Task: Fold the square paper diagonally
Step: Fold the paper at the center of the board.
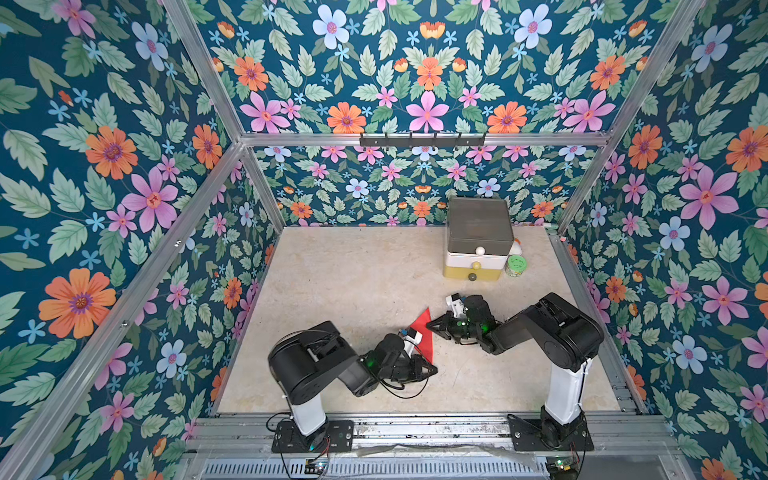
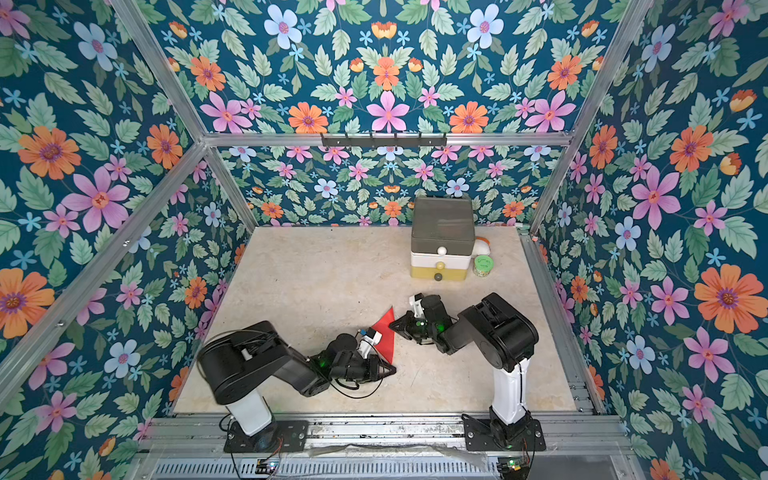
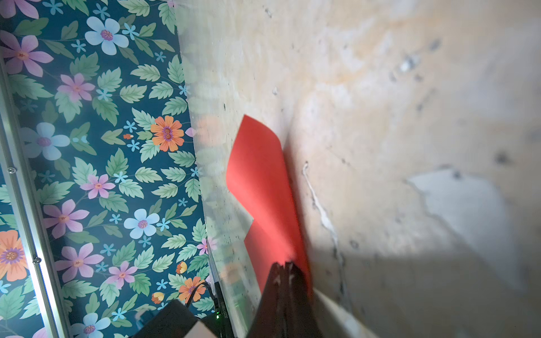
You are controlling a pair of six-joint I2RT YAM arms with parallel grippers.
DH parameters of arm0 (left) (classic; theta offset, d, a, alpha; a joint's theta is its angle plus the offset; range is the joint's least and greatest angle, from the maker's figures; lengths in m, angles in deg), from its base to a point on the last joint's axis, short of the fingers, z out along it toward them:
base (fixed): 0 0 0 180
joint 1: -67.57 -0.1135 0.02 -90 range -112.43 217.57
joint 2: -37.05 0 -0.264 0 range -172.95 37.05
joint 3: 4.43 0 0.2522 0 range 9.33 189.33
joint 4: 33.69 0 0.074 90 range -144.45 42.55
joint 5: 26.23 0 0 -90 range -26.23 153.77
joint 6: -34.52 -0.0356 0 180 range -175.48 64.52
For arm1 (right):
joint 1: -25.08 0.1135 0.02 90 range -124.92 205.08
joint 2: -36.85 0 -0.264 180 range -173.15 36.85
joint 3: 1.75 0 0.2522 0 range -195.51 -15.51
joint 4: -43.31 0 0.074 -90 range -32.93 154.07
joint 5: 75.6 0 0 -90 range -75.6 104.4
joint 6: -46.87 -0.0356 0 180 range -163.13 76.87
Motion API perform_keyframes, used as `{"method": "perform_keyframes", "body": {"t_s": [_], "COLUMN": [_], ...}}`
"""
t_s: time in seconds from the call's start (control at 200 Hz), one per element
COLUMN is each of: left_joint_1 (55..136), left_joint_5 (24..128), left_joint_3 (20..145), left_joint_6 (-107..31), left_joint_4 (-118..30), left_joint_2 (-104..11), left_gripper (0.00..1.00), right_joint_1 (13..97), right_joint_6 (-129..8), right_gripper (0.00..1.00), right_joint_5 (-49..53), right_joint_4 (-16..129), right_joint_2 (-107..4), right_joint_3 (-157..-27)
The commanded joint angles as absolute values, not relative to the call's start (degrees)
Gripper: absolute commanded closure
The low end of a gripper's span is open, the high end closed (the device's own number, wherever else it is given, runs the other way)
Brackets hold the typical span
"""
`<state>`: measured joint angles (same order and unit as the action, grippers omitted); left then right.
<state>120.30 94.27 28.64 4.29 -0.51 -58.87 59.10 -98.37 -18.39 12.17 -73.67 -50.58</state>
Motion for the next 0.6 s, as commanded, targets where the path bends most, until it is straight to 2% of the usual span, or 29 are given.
{"method": "perform_keyframes", "body": {"t_s": [0.0, 0.135, 0.325, 0.595], "left_joint_1": [120.0, 119.5, 119.2, 119.3], "left_joint_5": [86.2, 76.5, 75.7, 78.4], "left_joint_3": [34.4, 41.0, 44.3, 44.1], "left_joint_6": [0.1, -3.6, -2.5, -1.7], "left_joint_4": [-22.8, -32.4, -31.0, -25.5], "left_joint_2": [-49.8, -47.6, -56.9, -59.8], "left_gripper": [0.85, 1.0, 1.0, 1.0], "right_joint_1": [59.0, 59.0, 59.0, 59.0], "right_joint_6": [-96.5, -96.2, -96.1, -95.8], "right_gripper": [1.0, 1.0, 1.0, 1.0], "right_joint_5": [-13.3, -13.2, -13.1, -13.0], "right_joint_4": [26.0, 26.8, 27.1, 27.2], "right_joint_2": [-73.9, -73.7, -73.7, -74.1], "right_joint_3": [-49.9, -50.4, -50.6, -50.7]}}
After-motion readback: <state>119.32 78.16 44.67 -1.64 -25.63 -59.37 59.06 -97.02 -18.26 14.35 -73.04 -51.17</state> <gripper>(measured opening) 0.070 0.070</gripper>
